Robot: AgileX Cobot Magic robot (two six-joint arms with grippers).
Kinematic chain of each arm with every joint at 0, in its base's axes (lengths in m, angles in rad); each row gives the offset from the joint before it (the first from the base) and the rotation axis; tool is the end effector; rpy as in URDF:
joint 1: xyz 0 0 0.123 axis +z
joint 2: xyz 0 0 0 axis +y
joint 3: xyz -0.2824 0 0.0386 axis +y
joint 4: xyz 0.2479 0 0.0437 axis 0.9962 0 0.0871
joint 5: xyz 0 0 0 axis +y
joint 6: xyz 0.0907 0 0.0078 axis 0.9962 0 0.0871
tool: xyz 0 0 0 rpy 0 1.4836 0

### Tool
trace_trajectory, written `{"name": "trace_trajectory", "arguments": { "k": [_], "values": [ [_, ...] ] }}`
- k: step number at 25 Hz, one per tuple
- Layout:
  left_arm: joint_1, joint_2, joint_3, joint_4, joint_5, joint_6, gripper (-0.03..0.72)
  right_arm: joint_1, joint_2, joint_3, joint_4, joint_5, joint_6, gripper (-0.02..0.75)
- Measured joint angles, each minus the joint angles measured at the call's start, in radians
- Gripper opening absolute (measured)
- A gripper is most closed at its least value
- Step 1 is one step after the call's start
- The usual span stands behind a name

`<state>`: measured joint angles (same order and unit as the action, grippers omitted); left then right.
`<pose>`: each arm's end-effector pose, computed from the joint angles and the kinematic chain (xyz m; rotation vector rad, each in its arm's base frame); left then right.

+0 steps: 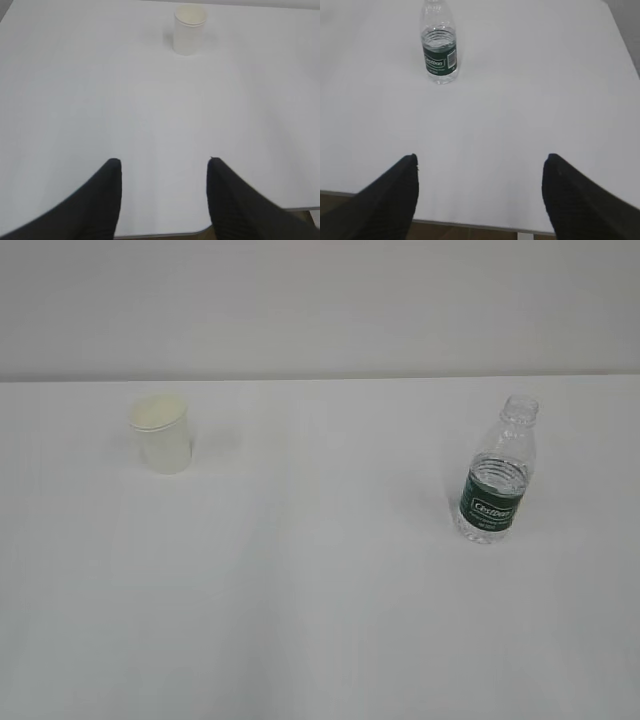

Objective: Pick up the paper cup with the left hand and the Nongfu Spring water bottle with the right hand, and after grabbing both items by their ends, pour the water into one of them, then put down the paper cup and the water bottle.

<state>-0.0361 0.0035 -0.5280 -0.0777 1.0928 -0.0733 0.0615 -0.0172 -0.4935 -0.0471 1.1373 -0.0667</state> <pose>-0.0093 -0.0059 0.2825 -0.0320 2.0530 -0.1610 -0.0099 -0.0045 0.2692 -0.1305 2.1058 -0.0600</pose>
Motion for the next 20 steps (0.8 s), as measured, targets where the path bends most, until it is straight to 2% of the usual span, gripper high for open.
{"name": "trace_trajectory", "arguments": {
  "k": [20],
  "values": [
    [0.000,0.000,0.000,0.000,0.000,0.000,0.356,0.000,0.000,0.000,-0.032,0.000,0.000,0.575]
  ]
}}
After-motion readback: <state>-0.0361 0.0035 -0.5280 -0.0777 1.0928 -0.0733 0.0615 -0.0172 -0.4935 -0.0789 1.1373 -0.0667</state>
